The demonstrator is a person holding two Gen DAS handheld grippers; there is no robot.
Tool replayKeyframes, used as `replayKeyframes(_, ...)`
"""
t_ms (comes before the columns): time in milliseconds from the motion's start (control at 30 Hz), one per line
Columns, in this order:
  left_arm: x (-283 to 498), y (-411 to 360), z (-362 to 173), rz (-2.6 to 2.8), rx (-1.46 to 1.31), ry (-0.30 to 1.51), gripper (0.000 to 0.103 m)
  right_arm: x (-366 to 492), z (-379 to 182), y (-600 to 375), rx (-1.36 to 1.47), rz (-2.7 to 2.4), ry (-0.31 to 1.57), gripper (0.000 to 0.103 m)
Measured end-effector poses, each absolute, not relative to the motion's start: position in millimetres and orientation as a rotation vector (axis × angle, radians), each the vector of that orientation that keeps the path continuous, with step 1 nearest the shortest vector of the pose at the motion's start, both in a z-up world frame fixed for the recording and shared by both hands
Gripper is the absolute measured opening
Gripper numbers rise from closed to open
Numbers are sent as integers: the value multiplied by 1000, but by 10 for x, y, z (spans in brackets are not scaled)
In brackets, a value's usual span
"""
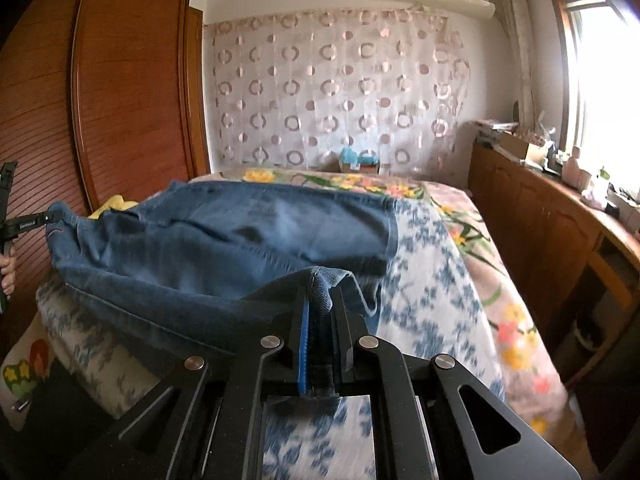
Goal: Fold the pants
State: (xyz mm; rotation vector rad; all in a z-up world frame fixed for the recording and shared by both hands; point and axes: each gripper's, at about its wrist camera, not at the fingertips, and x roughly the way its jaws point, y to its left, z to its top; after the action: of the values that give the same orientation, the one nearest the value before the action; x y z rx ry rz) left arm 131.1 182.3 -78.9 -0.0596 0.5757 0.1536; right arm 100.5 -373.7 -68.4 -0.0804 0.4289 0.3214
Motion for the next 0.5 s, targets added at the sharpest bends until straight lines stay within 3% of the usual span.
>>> replayKeyframes(500,1786,1716,-241,144,-19,501,11,1604,-537,-3805,-69,287,352,8)
